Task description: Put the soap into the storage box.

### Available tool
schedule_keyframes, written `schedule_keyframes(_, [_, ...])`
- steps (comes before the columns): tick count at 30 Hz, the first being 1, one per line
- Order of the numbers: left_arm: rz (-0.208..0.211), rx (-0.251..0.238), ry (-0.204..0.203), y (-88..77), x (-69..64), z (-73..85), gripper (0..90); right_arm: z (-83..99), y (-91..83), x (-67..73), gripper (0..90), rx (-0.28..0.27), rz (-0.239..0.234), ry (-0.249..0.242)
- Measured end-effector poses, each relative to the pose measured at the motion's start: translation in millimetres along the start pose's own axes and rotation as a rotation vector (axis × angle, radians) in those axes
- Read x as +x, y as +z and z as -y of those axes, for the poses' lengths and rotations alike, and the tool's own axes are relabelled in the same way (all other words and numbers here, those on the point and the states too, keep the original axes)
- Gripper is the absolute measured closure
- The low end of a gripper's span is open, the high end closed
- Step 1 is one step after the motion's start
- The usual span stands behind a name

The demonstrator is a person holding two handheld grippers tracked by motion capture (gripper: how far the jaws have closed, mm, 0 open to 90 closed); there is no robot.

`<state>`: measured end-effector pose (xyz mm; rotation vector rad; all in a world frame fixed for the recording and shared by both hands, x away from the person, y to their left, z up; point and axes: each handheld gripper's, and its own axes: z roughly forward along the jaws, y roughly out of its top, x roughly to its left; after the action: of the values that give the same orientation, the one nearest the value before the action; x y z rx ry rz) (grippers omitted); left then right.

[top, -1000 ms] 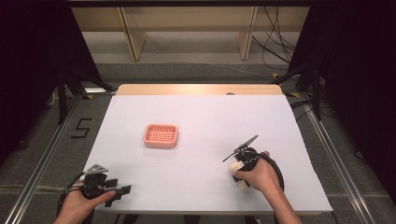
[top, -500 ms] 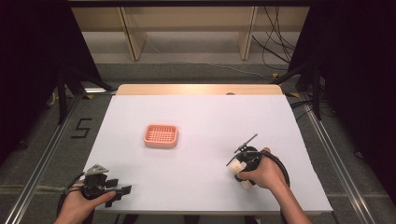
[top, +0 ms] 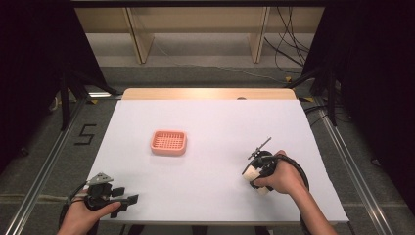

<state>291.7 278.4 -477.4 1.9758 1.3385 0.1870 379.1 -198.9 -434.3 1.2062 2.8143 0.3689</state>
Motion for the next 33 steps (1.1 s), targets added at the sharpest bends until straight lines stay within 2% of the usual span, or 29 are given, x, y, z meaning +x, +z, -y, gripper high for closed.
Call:
schedule_keyframes(1, [0.007,0.005,0.012,-0.1,-0.8,0.7,31.9,-1.1,-0.3,-1.5,50.6,-0.004,0.005,-0.029])
schedule_keyframes(2, [0.007,0.005,0.012,-0.1,-0.8,0.7,31.9,-1.1,-0.3,-1.5,50.6,-0.004,0.005,-0.029])
schedule_keyframes(3, [0.011,0.005,0.010,-0.3,-1.3,0.9,31.9,-3.0,-1.9,-2.5,50.6,-0.003,0.008,-0.051])
schedule_keyframes(4, [0.020,0.012,0.028,-1.6,-0.5,1.2,31.8,-4.1,-2.0,-3.4,50.6,-0.004,0.015,-0.085])
schedule_keyframes(5, [0.020,0.012,0.028,-1.6,-0.5,1.2,31.8,-4.1,-2.0,-3.4,50.6,-0.004,0.015,-0.085])
schedule_keyframes(6, [0.017,0.007,0.024,-1.4,-0.9,1.5,31.8,-4.8,-2.8,-3.5,50.6,-0.002,0.015,-0.118])
schedule_keyframes(7, [0.016,0.003,0.017,-1.2,-1.2,1.8,31.8,-6.4,-3.7,-3.2,50.5,0.003,-0.003,-0.219])
schedule_keyframes(8, [0.003,0.010,0.027,-2.0,-1.2,2.4,31.8,-6.8,-3.4,-0.5,50.5,-0.004,-0.042,-0.275])
schedule_keyframes(9, [0.003,0.010,0.027,-2.0,-1.2,2.4,31.8,-6.8,-3.4,-0.5,50.5,-0.004,-0.042,-0.275])
schedule_keyframes(10, [0.007,0.007,0.023,-1.7,-1.2,2.8,31.8,-7.3,-3.9,0.7,50.6,-0.015,-0.082,-0.286])
schedule_keyframes(11, [0.017,0.017,0.027,-2.3,-0.6,2.7,31.8,-8.4,-3.8,0.8,50.6,-0.028,-0.093,-0.327])
schedule_keyframes(12, [0.018,0.012,0.025,-2.1,-1.0,3.0,31.8,-10.7,-4.7,2.9,50.6,-0.030,-0.068,-0.361])
schedule_keyframes(13, [0.004,0.001,0.016,-1.1,-1.9,3.4,31.8,-10.7,-4.7,2.9,50.6,-0.030,-0.068,-0.361])
schedule_keyframes(14, [0.013,0.016,0.020,-1.8,-1.4,3.1,31.8,-11.6,-4.8,3.3,50.6,-0.023,-0.065,-0.374])
schedule_keyframes(15, [0.015,0.012,0.019,-1.3,-1.8,3.5,31.8,-13.0,-5.5,4.0,50.6,-0.002,-0.059,-0.382])
schedule_keyframes(16, [0.011,0.002,0.020,-0.9,-2.3,4.0,31.8,-14.4,-4.5,4.7,50.6,-0.035,-0.063,-0.412])
schedule_keyframes(18, [0.003,0.003,0.022,-1.7,-3.1,4.1,31.8,-14.8,-4.8,5.3,50.6,-0.032,-0.071,-0.415])
schedule_keyframes(21, [0.008,0.001,0.024,-2.2,-3.0,4.2,31.8,-17.7,-5.5,5.9,50.6,-0.020,-0.058,-0.439])
schedule_keyframes(22, [0.008,0.001,0.024,-2.2,-3.0,4.2,31.8,-17.7,-5.5,5.9,50.6,-0.020,-0.058,-0.439])
schedule_keyframes(23, [0.008,0.017,0.043,-3.3,-1.7,4.0,31.8,-18.2,-5.6,6.0,50.6,-0.019,-0.058,-0.438])
schedule_keyframes(27, [0.019,0.009,0.032,-1.8,-2.6,5.0,31.8,-19.9,-4.9,3.9,50.6,-0.022,-0.063,-0.445])
schedule_keyframes(28, [0.024,0.023,0.053,-3.5,-1.7,4.9,31.8,-20.5,-4.8,3.8,50.6,-0.017,-0.064,-0.450])
schedule_keyframes(31, [0.017,0.007,0.038,-2.8,-2.8,5.6,31.8,-21.3,-5.4,4.7,50.5,-0.013,-0.062,-0.428])
schedule_keyframes(32, [0.016,0.008,0.037,-2.9,-2.8,5.8,31.8,-23.2,-4.7,4.5,50.6,-0.020,-0.065,-0.450])
schedule_keyframes(33, [0.013,0.004,0.034,-2.7,-3.1,6.3,31.8,-23.2,-4.7,4.5,50.6,-0.020,-0.065,-0.450])
